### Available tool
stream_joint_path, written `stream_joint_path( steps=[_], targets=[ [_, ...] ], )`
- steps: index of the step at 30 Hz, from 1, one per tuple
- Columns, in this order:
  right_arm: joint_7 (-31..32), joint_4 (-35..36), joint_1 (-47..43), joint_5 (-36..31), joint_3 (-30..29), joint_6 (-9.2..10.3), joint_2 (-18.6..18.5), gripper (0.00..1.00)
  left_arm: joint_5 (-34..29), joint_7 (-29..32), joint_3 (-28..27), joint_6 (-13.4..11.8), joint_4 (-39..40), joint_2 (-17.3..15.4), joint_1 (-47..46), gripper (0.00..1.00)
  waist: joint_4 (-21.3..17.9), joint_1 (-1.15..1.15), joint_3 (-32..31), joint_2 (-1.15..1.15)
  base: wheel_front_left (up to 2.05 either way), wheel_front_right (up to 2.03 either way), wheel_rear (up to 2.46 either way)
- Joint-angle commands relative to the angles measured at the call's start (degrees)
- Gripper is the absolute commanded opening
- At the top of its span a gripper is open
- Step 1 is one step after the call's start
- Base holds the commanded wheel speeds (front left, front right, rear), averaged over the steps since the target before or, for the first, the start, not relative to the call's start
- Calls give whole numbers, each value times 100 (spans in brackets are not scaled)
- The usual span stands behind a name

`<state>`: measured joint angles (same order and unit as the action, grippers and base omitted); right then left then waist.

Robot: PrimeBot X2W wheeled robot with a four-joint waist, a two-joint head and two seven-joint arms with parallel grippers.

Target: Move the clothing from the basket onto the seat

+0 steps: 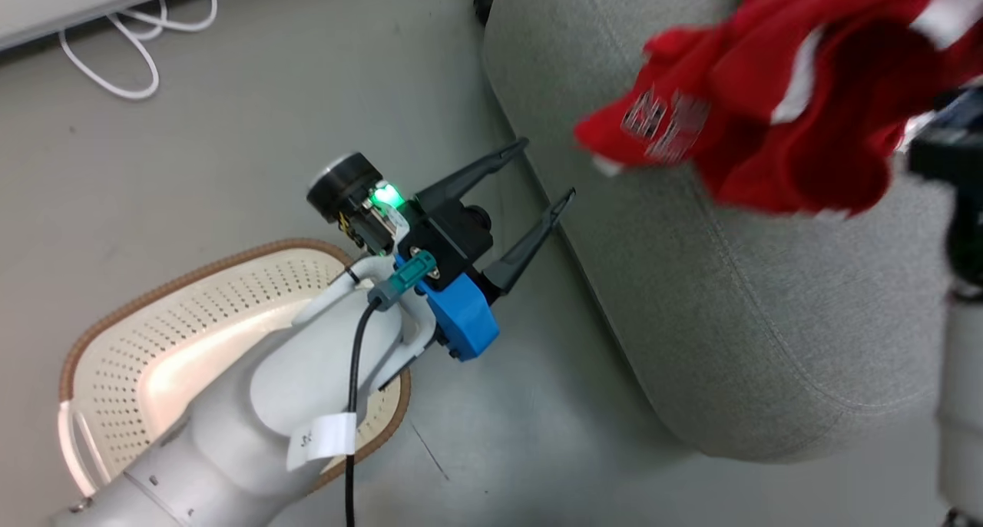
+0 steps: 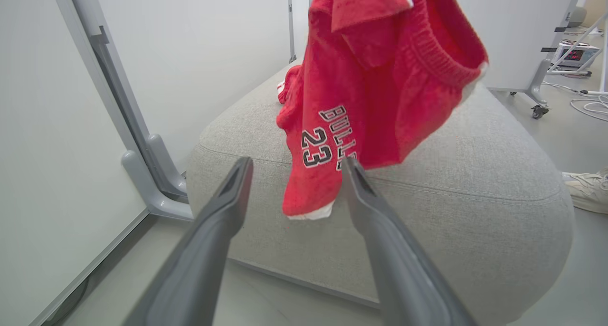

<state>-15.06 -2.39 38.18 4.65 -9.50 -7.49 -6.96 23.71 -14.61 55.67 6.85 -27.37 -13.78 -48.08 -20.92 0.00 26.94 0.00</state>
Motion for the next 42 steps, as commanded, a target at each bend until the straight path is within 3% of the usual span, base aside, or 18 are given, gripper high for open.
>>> stream_joint_path(
  steps=[1, 10, 18, 23, 37, 38, 39, 40, 42],
  targets=[
    [-18, 13, 149, -3, -64, -1, -74, 0, -22, 24, -33, -39, 21, -64, -93, 100, 7, 0, 229, 0, 0, 0, 0],
    [-17, -82, 1798, 147, -1468, -1, -1213, 0, -266, 303, -27, -83, 524, -430, -549, 100, 60, 0, 1174, 0, 0, 0, 0],
    [-11, -965, 1725, 63, -2210, -1, -1877, 0, -377, 517, -13, -109, 966, -670, -811, 100, 45, 0, 1784, 0, 0, 0, 0],
    [-12, -1517, 1528, -11, -2319, 0, -1871, 0, -429, 617, 23, -102, 1142, -764, -911, 100, 57, 0, 2048, 0, 0, 0, 0],
    [-12, -2603, 915, 83, -2040, -1, -863, 0, -378, 651, 113, -169, 1301, -867, -976, 100, 169, 0, 2244, 0, 0, 0, 0],
    [-12, -2589, 882, 103, -2037, -1, -872, 34, -372, 627, 117, -176, 1285, -857, -964, 100, 171, 0, 2209, 0, 0, 0, 0],
    [-12, -2550, 844, 112, -2022, -1, -883, 56, -367, 604, 120, -179, 1265, -842, -952, 100, 173, 0, 2171, 0, 0, 0, 0],
    [-12, -2499, 798, 126, -2001, -1, -888, 100, -360, 566, 123, -181, 1241, -825, -928, 100, 176, 0, 2117, 0, 0, 0, 0],
    [-12, -2353, 677, 161, -1952, -1, -883, 100, -328, 466, 123, -218, 1173, -778, -854, 100, 187, 0, 1965, 0, 0, 0, 0]
  ],
)
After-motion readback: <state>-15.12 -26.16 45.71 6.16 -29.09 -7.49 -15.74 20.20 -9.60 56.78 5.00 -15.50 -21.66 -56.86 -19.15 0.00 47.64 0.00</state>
